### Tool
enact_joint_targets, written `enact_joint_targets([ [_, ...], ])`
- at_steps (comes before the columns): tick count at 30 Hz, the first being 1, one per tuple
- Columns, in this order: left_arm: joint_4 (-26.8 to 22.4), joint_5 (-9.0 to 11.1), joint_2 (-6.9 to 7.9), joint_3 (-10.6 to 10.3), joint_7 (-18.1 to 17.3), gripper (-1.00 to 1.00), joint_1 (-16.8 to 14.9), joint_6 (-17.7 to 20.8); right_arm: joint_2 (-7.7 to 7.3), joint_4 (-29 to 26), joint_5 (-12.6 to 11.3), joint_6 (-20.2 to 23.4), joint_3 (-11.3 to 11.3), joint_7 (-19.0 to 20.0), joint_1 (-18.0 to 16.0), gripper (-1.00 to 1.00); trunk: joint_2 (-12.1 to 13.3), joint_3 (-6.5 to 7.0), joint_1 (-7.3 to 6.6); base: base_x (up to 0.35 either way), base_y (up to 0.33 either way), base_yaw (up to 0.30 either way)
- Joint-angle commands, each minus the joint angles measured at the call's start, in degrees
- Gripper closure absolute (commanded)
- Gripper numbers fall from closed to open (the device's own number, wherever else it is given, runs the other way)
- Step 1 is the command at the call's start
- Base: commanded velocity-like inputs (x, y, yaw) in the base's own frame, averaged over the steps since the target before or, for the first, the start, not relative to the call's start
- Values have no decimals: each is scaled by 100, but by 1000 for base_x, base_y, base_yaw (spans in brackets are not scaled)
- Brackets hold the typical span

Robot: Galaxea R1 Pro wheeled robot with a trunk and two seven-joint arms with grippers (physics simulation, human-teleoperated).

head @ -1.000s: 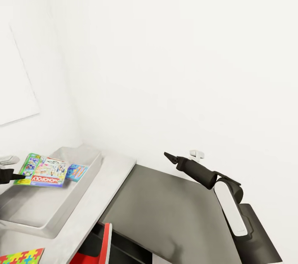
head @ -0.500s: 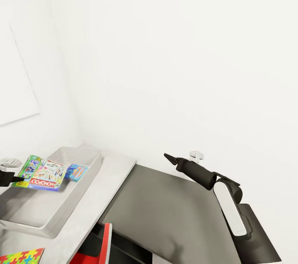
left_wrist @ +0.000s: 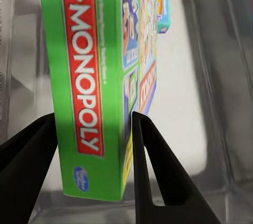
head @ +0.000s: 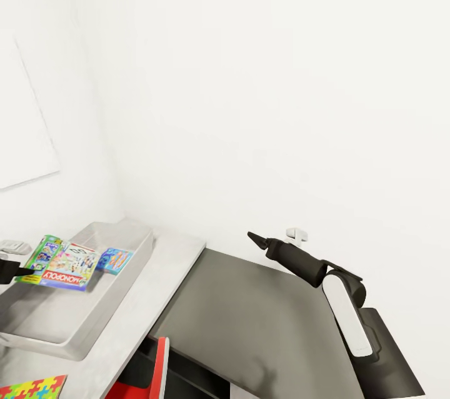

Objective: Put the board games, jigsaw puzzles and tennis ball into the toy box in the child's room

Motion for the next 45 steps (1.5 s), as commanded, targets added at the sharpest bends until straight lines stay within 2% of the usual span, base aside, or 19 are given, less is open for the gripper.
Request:
enact_joint_targets([
  [1,-5,-53,9,21,-81,100,-6,44,-4,-3,0,20,1,10,-5,-100,-5,-8,1,0,0,0],
  [6,-1,-52,74,29,-484,100,-6,-60,-3,-3,-3,20,1,10,-5,-100,-5,-8,1,0,0,0],
  [12,5,-50,258,50,-1040,100,-6,-145,-1,-3,0,20,1,10,-5,-100,-5,-8,1,0,0,0],
  [21,22,-41,330,60,-1492,100,-6,-224,-1,-3,5,20,1,10,-5,-100,-5,-8,1,0,0,0],
  [29,47,-33,327,58,-1563,100,-6,-303,-1,-3,9,20,1,10,-5,-100,-5,-33,1,0,0,0],
  [45,255,-59,250,8,-1548,100,-6,-435,-1,-3,9,20,0,10,-5,-100,-5,-176,1,0,0,0],
])
